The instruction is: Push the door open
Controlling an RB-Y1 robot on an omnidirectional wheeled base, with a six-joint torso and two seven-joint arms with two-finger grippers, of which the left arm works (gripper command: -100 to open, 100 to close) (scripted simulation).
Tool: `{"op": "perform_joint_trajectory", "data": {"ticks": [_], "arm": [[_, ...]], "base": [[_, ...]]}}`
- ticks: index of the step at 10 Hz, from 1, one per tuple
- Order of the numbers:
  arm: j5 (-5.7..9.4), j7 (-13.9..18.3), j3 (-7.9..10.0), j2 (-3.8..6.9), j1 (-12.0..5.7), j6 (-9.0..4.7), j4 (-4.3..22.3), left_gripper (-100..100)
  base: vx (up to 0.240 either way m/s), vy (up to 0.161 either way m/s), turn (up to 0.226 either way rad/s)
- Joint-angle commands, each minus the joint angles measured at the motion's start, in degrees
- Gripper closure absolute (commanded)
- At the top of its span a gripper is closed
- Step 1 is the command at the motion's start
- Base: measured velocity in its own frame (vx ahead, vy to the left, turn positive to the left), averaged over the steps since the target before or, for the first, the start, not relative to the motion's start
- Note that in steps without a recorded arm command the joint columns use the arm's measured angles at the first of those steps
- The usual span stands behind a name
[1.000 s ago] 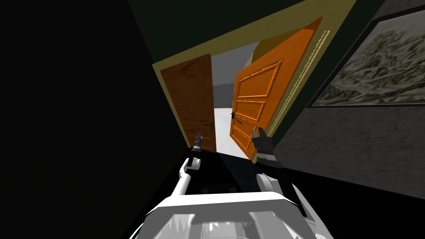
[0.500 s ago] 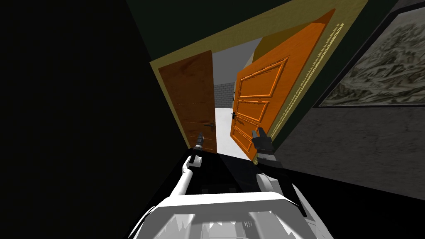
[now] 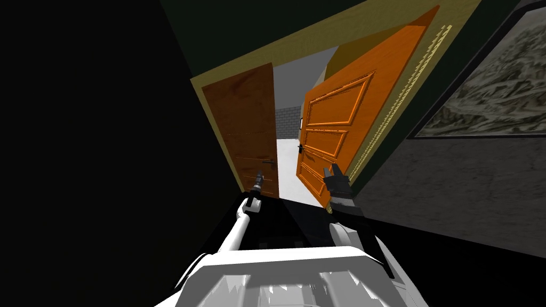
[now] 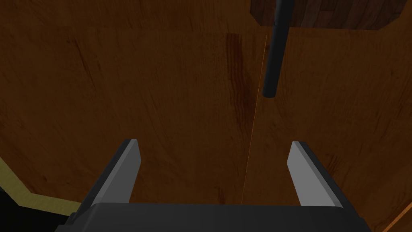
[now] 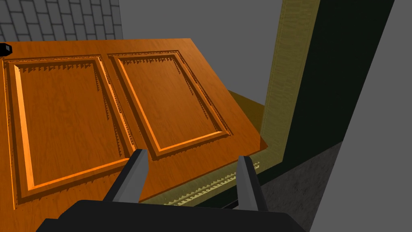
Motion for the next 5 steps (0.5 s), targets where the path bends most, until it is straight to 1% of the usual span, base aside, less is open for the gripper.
{"op": "perform_joint_trajectory", "data": {"ticks": [1, 3, 4, 5], "arm": [[0.01, -0.1, 0.03, -0.23, -1.05, -0.14, 2.3, -100], [0.08, -0.1, -0.07, -0.56, -3.81, 0.16, 6.3, -100], [0.11, -0.1, -0.11, -0.75, -5.06, 0.29, 7.9, -100], [0.11, -0.1, -0.11, -0.75, -5.06, 0.29, 8.5, -100]], "base": [[0.066, 0.028, -0.006], [0.062, 0.037, -0.010], [0.091, 0.047, -0.013], [0.063, 0.031, -0.007]]}}
